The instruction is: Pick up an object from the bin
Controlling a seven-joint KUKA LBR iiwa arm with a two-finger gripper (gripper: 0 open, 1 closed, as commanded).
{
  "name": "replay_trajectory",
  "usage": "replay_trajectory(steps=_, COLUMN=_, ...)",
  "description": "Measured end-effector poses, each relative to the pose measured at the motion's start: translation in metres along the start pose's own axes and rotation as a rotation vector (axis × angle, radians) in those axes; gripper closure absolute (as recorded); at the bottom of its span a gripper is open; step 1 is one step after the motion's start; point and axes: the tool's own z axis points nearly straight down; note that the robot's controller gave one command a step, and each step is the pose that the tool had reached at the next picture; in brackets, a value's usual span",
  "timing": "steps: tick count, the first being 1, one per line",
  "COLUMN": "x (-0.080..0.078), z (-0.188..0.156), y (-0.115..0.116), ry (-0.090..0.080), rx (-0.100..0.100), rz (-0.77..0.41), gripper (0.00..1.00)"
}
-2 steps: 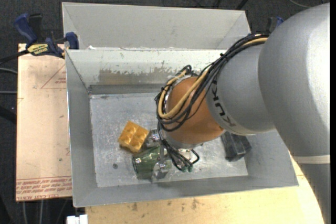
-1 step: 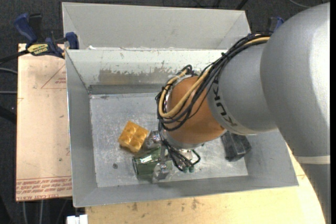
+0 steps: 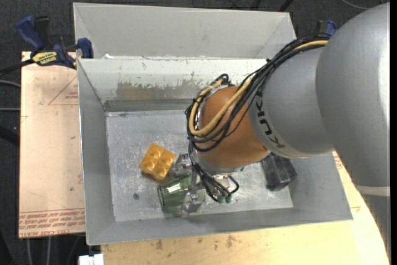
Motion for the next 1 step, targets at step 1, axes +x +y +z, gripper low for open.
replay_trajectory(steps=1, x=0.0, z=-0.0092, y=0.0007, ry=0.002, rx=-0.001, rz=-0.001, gripper=1.0)
